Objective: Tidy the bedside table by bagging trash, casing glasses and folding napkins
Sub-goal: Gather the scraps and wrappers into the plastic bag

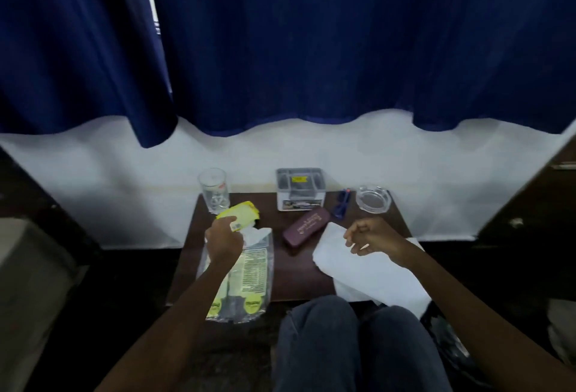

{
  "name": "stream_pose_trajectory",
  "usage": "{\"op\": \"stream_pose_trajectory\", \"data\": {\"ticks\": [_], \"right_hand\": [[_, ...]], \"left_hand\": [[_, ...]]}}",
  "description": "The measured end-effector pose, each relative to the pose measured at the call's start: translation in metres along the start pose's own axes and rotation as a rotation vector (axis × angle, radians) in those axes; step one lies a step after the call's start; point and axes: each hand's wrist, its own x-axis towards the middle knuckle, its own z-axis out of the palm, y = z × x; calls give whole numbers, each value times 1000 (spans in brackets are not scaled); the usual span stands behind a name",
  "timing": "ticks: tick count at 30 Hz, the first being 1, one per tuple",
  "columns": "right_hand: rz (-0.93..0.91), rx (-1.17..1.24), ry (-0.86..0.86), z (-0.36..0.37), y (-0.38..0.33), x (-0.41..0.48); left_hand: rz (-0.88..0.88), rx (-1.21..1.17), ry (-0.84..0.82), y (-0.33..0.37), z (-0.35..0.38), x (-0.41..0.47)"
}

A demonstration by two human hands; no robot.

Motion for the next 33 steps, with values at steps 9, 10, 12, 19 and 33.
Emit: {"op": "stream_pose_trajectory", "data": {"ticks": [9,10,12,19,33], "right_hand": [[1,-12,-64,43,-16,15],[6,-14,-67,47,-16,16],[10,-13,-71,53,-16,19],[-21,47,-3,77,-21,31],[-12,283,154,107,-9,51]], "left_hand": [[85,289,-191,-69,-16,7],[79,263,-153,-68,-17,6],[73,203,-89,-67,-19,5],[28,-122,53,-37,-12,4],[97,-544,-308,23,39,-29]]}}
